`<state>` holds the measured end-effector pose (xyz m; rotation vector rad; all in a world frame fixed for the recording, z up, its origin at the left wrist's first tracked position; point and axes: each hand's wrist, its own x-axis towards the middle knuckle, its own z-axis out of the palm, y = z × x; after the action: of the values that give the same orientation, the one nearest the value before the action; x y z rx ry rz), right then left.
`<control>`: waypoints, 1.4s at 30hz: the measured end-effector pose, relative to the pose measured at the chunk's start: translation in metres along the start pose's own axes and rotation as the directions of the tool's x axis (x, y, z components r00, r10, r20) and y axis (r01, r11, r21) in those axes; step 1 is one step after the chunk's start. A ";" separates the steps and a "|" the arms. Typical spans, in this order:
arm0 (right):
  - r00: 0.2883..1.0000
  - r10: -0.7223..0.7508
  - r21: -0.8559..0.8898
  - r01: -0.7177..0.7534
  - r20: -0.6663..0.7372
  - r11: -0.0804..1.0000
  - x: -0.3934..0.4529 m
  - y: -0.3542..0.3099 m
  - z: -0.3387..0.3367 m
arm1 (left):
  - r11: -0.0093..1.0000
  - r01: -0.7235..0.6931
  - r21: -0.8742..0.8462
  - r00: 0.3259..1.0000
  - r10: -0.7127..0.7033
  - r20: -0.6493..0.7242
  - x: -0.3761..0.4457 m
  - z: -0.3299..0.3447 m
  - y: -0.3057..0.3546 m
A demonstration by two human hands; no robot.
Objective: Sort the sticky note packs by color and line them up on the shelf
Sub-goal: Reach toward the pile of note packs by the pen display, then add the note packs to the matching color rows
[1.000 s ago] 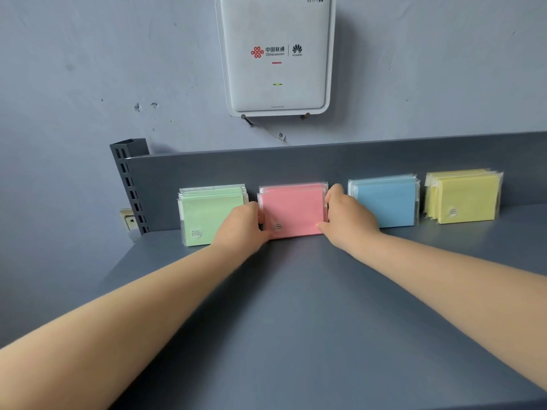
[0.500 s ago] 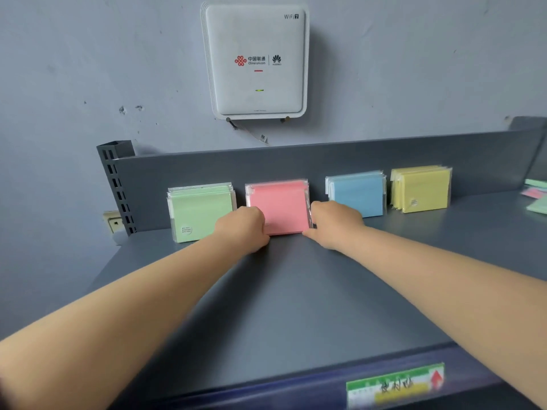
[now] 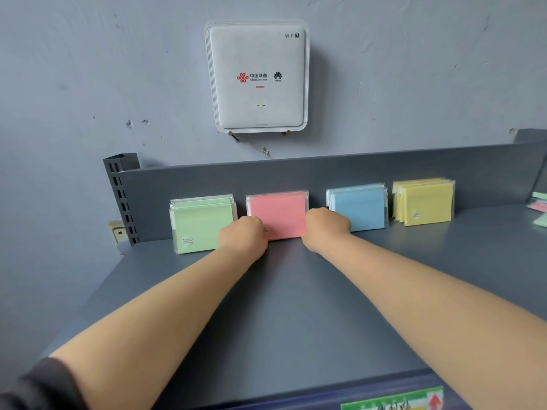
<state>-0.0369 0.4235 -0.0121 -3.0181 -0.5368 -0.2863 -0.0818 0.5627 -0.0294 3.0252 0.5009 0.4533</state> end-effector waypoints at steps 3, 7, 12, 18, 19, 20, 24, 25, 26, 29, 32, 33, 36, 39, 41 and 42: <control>1.000 -0.024 -0.004 0.024 0.002 1.000 -0.002 0.001 0.000 | 1.000 -0.022 0.021 0.999 0.021 0.028 -0.002 -0.004 0.000; 0.998 -0.066 -0.033 0.067 0.019 0.997 -0.005 0.006 -0.003 | 0.991 -0.078 0.110 0.996 0.074 0.042 -0.010 -0.014 0.001; 0.989 -0.148 -0.047 0.147 -0.019 0.988 -0.020 0.021 -0.013 | 0.987 -0.094 0.127 0.993 0.085 0.078 -0.025 -0.030 0.016; 0.911 -0.351 -0.174 0.318 -0.216 0.932 -0.075 0.077 -0.049 | 0.924 -0.321 0.210 0.933 0.346 -0.096 -0.055 -0.055 0.087; 0.900 -0.374 -0.204 0.332 -0.225 0.921 -0.085 0.091 -0.054 | 0.906 -0.358 0.227 0.915 0.389 -0.109 -0.062 -0.057 0.104; 0.896 -0.384 -0.229 0.335 -0.221 0.914 -0.095 0.104 -0.057 | 0.890 -0.387 0.242 0.899 0.422 -0.114 -0.069 -0.057 0.121; 0.908 -0.355 -0.302 0.282 -0.222 0.910 -0.130 0.165 -0.062 | 0.856 -0.440 0.273 0.860 0.489 -0.146 -0.092 -0.054 0.185; 0.914 -0.341 -0.321 0.263 -0.219 0.910 -0.139 0.182 -0.064 | 0.854 -0.447 0.267 0.853 0.497 -0.161 -0.098 -0.053 0.202; 0.921 -0.324 -0.333 0.243 -0.217 0.911 -0.147 0.199 -0.064 | 0.853 -0.454 0.256 0.846 0.503 -0.175 -0.104 -0.051 0.218; 0.934 -0.271 -0.353 0.179 -0.232 0.919 -0.171 0.251 -0.067 | 0.852 -0.475 0.219 0.831 0.516 -0.208 -0.120 -0.046 0.266; 0.953 -0.201 -0.360 0.109 -0.228 0.926 -0.191 0.299 -0.071 | 0.838 -0.503 0.211 0.809 0.543 -0.226 -0.135 -0.041 0.314; 0.960 -0.173 -0.358 0.085 -0.222 0.930 -0.197 0.314 -0.072 | 0.830 -0.517 0.209 0.800 0.555 -0.226 -0.140 -0.039 0.329; 0.971 -0.099 -0.346 0.019 -0.216 0.938 -0.211 0.353 -0.077 | 0.809 -0.556 0.189 0.781 0.587 -0.213 -0.150 -0.036 0.369; 0.977 -0.033 -0.317 -0.036 -0.211 0.948 -0.221 0.386 -0.079 | 0.800 -0.576 0.166 0.774 0.600 -0.202 -0.151 -0.034 0.399; 0.980 -0.003 -0.304 -0.059 -0.199 0.951 -0.224 0.402 -0.080 | 0.790 -0.591 0.165 0.768 0.613 -0.185 -0.149 -0.032 0.415; 0.981 0.008 -0.303 -0.067 -0.194 0.951 -0.226 0.410 -0.080 | 0.784 -0.599 0.166 0.764 0.621 -0.176 -0.148 -0.031 0.423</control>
<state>-0.1167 -0.0438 0.0110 -3.2407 -0.4547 -0.7120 -0.0940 0.1149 -0.0038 3.1867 -0.5221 0.8179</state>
